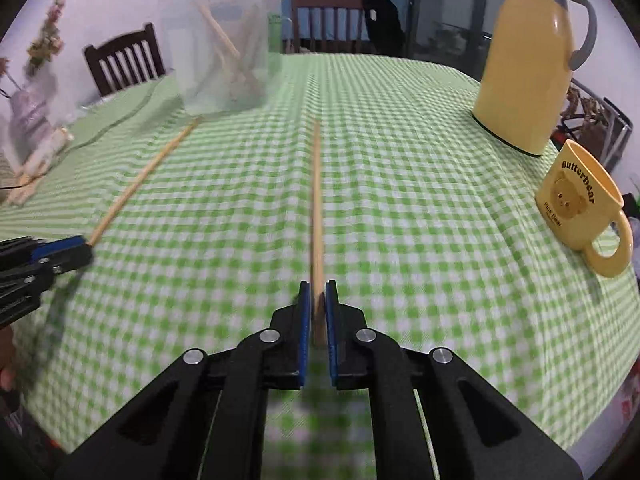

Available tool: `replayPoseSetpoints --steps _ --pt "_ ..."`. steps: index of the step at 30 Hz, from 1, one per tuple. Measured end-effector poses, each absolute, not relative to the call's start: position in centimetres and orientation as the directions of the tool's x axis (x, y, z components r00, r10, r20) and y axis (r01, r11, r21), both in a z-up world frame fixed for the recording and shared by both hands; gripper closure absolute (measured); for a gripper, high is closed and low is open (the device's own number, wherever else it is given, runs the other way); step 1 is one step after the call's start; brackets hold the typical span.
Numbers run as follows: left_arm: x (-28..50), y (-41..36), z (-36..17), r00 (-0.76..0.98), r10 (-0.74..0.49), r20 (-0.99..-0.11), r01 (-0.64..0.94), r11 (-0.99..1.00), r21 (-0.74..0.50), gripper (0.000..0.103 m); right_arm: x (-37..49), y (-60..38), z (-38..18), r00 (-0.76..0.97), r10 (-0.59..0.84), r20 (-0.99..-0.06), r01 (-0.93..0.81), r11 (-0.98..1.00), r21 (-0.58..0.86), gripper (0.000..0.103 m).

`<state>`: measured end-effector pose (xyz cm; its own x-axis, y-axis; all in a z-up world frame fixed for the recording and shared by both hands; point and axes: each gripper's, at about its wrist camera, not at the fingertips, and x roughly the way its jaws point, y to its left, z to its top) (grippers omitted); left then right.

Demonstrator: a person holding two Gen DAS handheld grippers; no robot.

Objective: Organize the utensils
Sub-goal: 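Close the right tool on one chopstick while the left tool grasps another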

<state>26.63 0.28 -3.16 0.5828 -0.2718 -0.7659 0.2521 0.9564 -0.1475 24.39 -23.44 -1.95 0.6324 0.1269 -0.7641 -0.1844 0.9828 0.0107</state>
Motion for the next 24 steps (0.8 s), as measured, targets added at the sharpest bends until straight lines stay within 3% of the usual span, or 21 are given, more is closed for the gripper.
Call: replayPoseSetpoints --steps 1,3,6,11,13,14,15,22,23,24 --pt "26.4 0.2 -3.2 0.579 -0.283 -0.764 0.261 0.953 -0.155 0.079 24.0 -23.5 -1.9 0.637 0.136 -0.759 -0.187 0.982 0.019 0.089" --pt "25.6 0.1 -3.1 0.573 -0.306 -0.760 0.292 0.943 -0.160 0.065 23.4 -23.4 -2.2 0.640 0.144 -0.755 -0.194 0.981 0.022 0.068" --pt "24.6 -0.4 -3.1 0.575 -0.312 -0.756 0.328 0.935 -0.137 0.057 23.5 -22.9 -2.5 0.646 0.138 -0.751 -0.206 0.979 0.003 0.065" --pt "24.4 -0.6 -3.1 0.590 -0.304 -0.748 0.299 0.943 -0.147 0.056 23.9 -23.5 -2.7 0.645 0.157 -0.748 -0.215 0.976 0.019 0.066" --pt "24.7 -0.5 -3.1 0.593 -0.286 -0.752 0.275 0.951 -0.145 0.077 23.9 -23.6 -2.7 0.651 0.165 -0.741 -0.225 0.974 0.019 0.072" --pt "24.9 -0.5 -3.1 0.595 -0.269 -0.758 0.269 0.955 -0.127 0.084 23.8 -23.2 -2.6 0.647 0.176 -0.742 -0.236 0.972 0.025 0.084" --pt "25.0 -0.5 -3.1 0.594 -0.252 -0.764 0.266 0.958 -0.109 0.099 23.7 -23.0 -2.5 0.640 0.187 -0.745 -0.246 0.969 0.031 0.093" --pt "24.6 -0.3 -2.3 0.610 -0.217 -0.763 0.209 0.972 -0.109 0.101 22.8 -22.2 -1.1 0.671 0.171 -0.721 -0.247 0.969 -0.001 0.095" --pt "24.6 -0.2 -1.8 0.619 -0.219 -0.754 0.206 0.972 -0.113 0.102 22.6 -22.1 -0.4 0.685 0.173 -0.708 -0.252 0.968 -0.007 0.103" --pt "24.5 0.0 -1.1 0.635 -0.221 -0.740 0.204 0.972 -0.115 0.103 22.4 -22.0 0.3 0.696 0.177 -0.696 -0.257 0.966 -0.011 0.103"
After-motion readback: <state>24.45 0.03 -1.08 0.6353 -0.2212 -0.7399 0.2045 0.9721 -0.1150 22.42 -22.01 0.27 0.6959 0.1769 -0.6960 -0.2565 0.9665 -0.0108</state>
